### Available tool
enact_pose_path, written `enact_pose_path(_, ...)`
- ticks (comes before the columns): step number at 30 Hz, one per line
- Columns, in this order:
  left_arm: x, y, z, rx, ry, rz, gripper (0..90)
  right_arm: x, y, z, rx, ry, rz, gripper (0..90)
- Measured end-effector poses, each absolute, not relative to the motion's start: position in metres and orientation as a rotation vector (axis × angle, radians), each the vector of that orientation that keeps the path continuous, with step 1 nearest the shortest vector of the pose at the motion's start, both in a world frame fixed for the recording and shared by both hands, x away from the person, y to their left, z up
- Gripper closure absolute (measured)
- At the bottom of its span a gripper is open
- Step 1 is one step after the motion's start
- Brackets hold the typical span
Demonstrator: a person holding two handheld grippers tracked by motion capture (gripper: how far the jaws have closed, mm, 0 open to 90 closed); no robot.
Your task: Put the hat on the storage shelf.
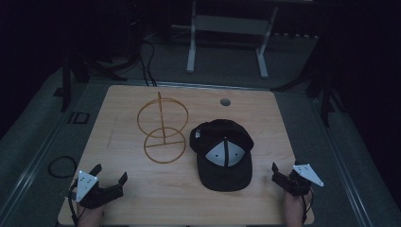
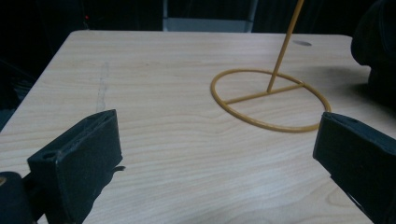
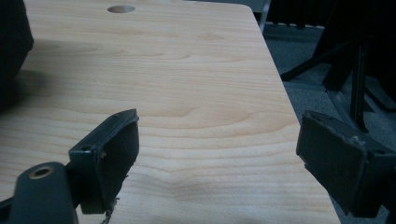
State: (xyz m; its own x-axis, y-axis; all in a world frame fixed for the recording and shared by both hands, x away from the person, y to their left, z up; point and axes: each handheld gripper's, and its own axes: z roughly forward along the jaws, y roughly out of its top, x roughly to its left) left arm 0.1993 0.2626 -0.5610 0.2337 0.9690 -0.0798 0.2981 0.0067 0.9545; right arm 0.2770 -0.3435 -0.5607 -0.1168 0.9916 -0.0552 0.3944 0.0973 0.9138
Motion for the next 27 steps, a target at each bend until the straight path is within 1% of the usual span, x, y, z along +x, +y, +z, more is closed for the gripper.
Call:
enact_pose_path(6,0.200,0.256,-0.561,1.521,1.216,0.838,1.5,0.278,-0.340,-0.554,1.347,1.673,1.007,12.2)
enact_pose_path(9,0.200,0.255,-0.562,1.540,1.193,0.873,1.4,0.278,-0.339,-0.546,1.376,1.696,1.020,12.2)
enact_pose_path(16,0.200,0.258,-0.562,1.487,1.214,0.803,1.5,0.272,-0.336,-0.511,1.344,1.730,1.142,11.1)
enact_pose_path(18,0.200,0.259,-0.560,1.466,1.216,0.755,1.5,0.271,-0.332,-0.501,1.304,1.744,1.174,11.1)
enact_pose_path(20,0.200,0.258,-0.560,1.480,1.216,0.745,1.9,0.270,-0.327,-0.490,1.275,1.744,1.198,10.6)
enact_pose_path(21,0.200,0.258,-0.559,1.489,1.214,0.740,1.9,0.270,-0.327,-0.490,1.275,1.744,1.198,10.6)
enact_pose_path(22,0.200,0.255,-0.558,1.506,1.221,0.717,1.9,0.270,-0.319,-0.477,1.241,1.743,1.209,10.6)
enact_pose_path(23,0.200,0.255,-0.558,1.506,1.221,0.717,1.9,0.270,-0.319,-0.477,1.241,1.743,1.209,10.6)
enact_pose_path(24,0.200,0.253,-0.557,1.545,1.220,0.702,1.9,0.270,-0.310,-0.467,1.214,1.740,1.189,10.6)
enact_pose_path(27,0.200,0.250,-0.557,1.592,1.206,0.714,1.9,0.271,-0.302,-0.457,1.164,1.781,1.201,10.6)
